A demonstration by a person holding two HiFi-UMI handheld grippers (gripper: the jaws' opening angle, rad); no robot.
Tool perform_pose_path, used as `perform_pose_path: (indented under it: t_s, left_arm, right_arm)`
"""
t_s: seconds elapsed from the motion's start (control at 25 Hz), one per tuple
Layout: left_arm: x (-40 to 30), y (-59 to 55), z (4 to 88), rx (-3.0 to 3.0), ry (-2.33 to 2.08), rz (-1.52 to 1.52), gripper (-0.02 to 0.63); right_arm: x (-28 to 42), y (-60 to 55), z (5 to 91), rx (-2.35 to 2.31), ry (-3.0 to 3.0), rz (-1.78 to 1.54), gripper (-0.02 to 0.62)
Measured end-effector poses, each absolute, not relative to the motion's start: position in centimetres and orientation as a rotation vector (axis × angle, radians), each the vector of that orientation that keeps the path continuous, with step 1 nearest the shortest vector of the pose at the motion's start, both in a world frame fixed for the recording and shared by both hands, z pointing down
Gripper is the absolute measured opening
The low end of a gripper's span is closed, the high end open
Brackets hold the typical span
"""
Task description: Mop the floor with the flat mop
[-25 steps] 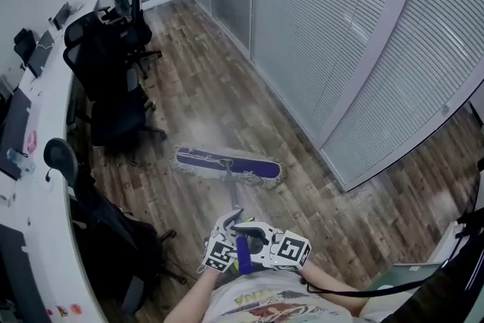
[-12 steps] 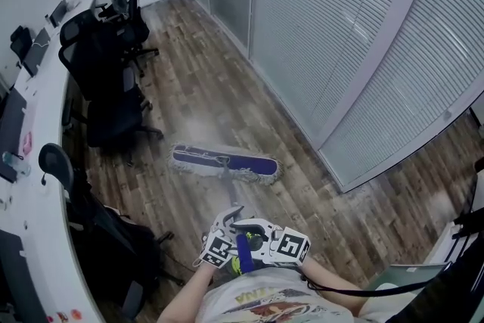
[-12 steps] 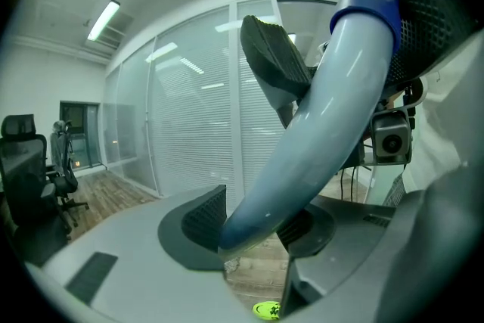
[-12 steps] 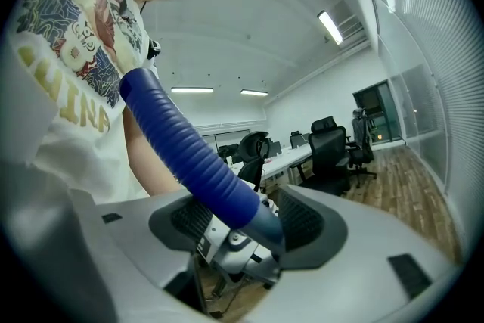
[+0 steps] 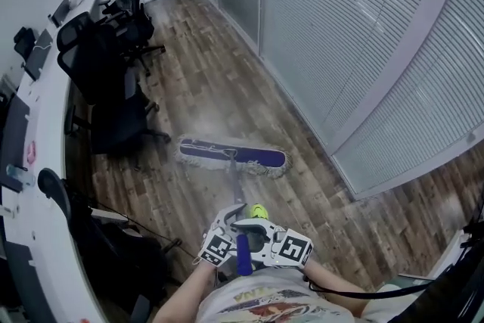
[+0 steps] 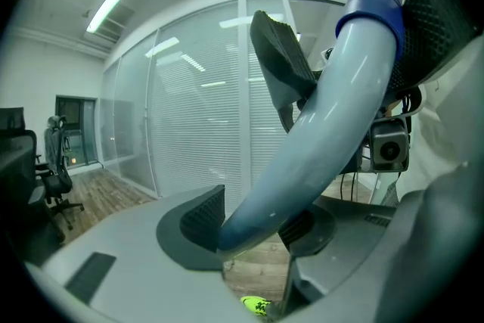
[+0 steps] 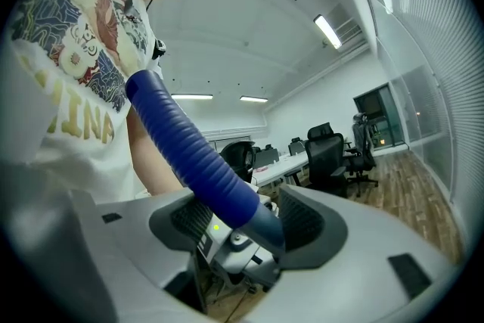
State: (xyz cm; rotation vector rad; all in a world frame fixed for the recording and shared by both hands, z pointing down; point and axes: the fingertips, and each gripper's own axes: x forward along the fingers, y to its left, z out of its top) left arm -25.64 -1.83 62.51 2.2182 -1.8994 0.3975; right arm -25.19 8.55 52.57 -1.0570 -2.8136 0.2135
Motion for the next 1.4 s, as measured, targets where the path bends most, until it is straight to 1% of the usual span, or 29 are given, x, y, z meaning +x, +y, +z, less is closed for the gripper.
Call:
perform_pose_path:
  t_s: [0.24,0.6,1.12,1.28,1.4]
  left_arm:
    - [-33.8,-10.4,62.5,2.200,-1.878,0.465,0.161]
    - [-42.4,-20.0,62.7,2.184,-1.882,0.490,0.161]
    - [-55.9,-27.2,62.8,2.199,-1.891,0.434,0.172]
    - [-61.1,-30.5,63.3,2.227,-1.853,0.442,0.178]
    - [-66.4,-33.0,62.9,2.239,-1.839,0.442,0.179]
  right_arm:
    - [-33.3,-0.4,51.7,-1.067,-2.854,0.322,0.252]
    - [-41.6,-10.2,51.5,-1.083,-2.834,0.357,0.252]
    - [-55.0,-17.0,52.4,-1.100,-2.795,0.276,0.252]
    - [-60.5,-20.5,52.5,-1.030,-2.793,0.305,0.252]
    - [-65.9,-23.1,52.5,-0.979,-2.805,0.301,0.252]
